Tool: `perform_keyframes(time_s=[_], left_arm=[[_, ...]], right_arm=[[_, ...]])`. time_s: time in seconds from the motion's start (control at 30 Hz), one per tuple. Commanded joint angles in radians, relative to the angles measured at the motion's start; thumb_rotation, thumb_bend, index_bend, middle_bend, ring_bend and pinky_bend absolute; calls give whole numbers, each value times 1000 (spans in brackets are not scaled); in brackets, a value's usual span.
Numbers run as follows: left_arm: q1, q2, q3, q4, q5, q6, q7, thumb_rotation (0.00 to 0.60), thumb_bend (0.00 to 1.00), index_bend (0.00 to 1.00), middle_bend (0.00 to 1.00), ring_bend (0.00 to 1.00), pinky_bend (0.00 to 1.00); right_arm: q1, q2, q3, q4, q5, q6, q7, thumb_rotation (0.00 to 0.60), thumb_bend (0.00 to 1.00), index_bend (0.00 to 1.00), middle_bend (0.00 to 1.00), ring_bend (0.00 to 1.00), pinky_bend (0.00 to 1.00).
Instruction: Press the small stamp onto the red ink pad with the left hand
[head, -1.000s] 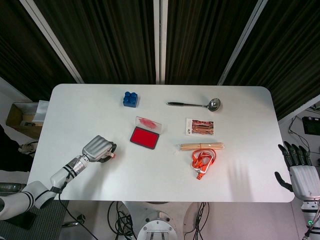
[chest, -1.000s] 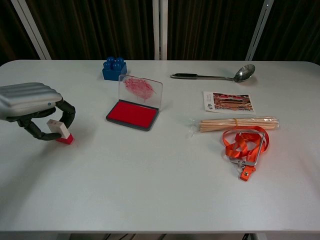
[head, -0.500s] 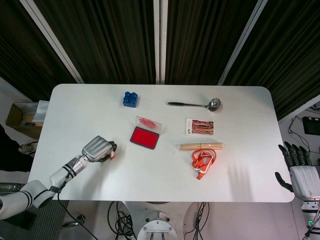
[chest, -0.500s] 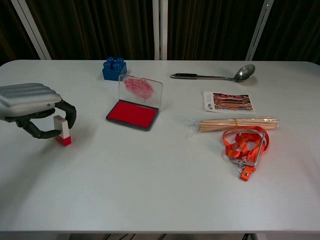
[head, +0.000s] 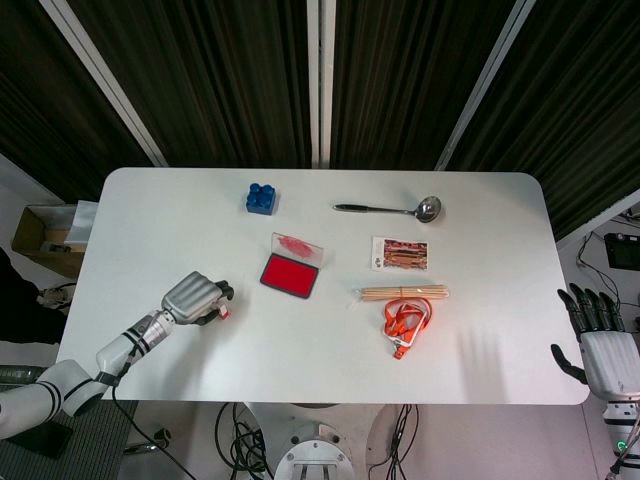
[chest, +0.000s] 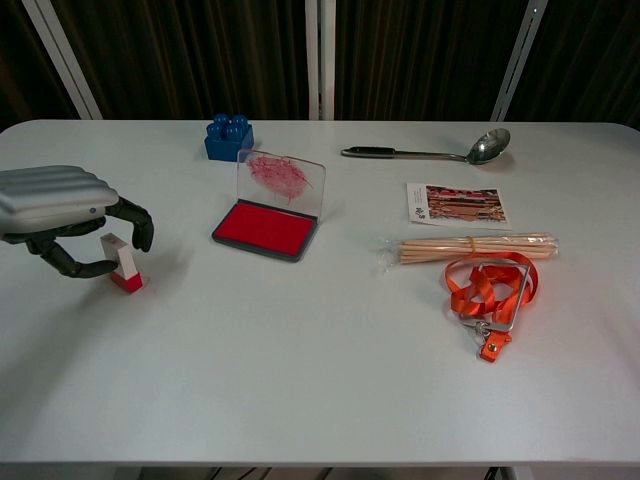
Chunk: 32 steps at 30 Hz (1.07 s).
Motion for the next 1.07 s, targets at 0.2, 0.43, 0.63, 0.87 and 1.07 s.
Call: perform_keyframes(time_s=[0.2,0.43,0.63,0.87,1.07], left_arm=[[11,27,6,-28,-3,-3,17,600,373,355,348,871,1000],[32,63,13,-58,-2,17,38,600,351,322,333,867,1000],[115,151,-15,-125,-57,132,142,600,264,275,307,710,920],[284,233,-111,-183,-120,468,30,426,104,147,136,188,361],[378,221,-149,-82,-188,554,5,0,100,91,60,90,194]], right_arm=[[-1,1,0,-2,-1,1,-2,600,231,0,0,0,0],[-1,4,0,-7,-1,3,-4,600,231,0,0,0,0],[-2,9,1,-12,4,-1,1,600,230,0,0,0,0],[1,17,10,-25,20,-10,2,600,230,0,0,0,0],[7,-4,13,-19,29,-24,-10,600,230,0,0,0,0]])
